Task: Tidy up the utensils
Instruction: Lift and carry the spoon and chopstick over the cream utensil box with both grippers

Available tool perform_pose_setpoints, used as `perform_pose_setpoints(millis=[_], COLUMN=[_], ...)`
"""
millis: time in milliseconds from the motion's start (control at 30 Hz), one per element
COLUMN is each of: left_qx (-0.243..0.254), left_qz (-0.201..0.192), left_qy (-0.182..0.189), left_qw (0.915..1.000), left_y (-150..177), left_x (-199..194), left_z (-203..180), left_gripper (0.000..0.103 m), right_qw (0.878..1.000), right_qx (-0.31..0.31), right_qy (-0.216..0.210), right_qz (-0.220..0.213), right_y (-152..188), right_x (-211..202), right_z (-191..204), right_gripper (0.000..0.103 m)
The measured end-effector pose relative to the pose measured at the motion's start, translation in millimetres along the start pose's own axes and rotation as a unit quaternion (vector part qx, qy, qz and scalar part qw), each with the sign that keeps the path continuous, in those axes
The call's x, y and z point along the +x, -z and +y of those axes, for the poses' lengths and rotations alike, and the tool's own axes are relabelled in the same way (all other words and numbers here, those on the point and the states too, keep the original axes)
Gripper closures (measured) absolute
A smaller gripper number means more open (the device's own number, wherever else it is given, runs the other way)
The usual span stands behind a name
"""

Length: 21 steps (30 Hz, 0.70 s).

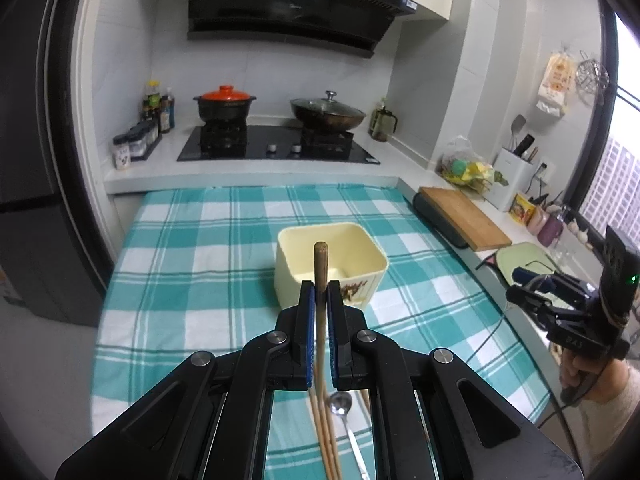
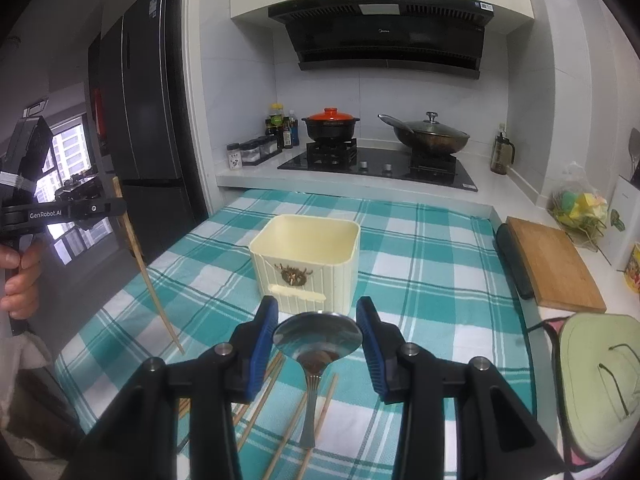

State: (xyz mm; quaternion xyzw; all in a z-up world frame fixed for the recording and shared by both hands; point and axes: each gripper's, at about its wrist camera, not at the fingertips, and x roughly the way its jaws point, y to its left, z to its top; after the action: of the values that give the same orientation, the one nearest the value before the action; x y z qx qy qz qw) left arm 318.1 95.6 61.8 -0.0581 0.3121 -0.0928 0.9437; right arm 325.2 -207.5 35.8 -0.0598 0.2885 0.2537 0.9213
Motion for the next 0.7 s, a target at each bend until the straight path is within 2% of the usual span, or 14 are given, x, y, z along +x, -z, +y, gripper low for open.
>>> perform_pose_setpoints(millis=[200,367,567,700], left_qx=[0.01,0.002,-0.004,-0.01], left_qz=[-0.029,-0.045,-0.034,0.009], left_qy=[-0.001,-0.016,-0.033,-0.04], left_qw=[0.9995,0.9989,0.9989,0.9991], left_y=[-67,-111,-125,-113], left_x=[10,41,112,167], left_z=[-7,-3,2,6], left_gripper=[0.099,0.099,0.099,0.099], right_qw=[1.0,0.999,0.998,0.999], right_qx=[-0.007,-0.003,-0.015,-0.006], right_qy=[0.0,0.001,0.007,0.009], right_qz=[-0.013,-0.038,-0.062,-0.037], right_y=[-64,-121,-159,-158], right_x=[23,52,110,166], right_z=[-6,-11,-7,-13], right_gripper=[0.062,0.062,0.062,0.062])
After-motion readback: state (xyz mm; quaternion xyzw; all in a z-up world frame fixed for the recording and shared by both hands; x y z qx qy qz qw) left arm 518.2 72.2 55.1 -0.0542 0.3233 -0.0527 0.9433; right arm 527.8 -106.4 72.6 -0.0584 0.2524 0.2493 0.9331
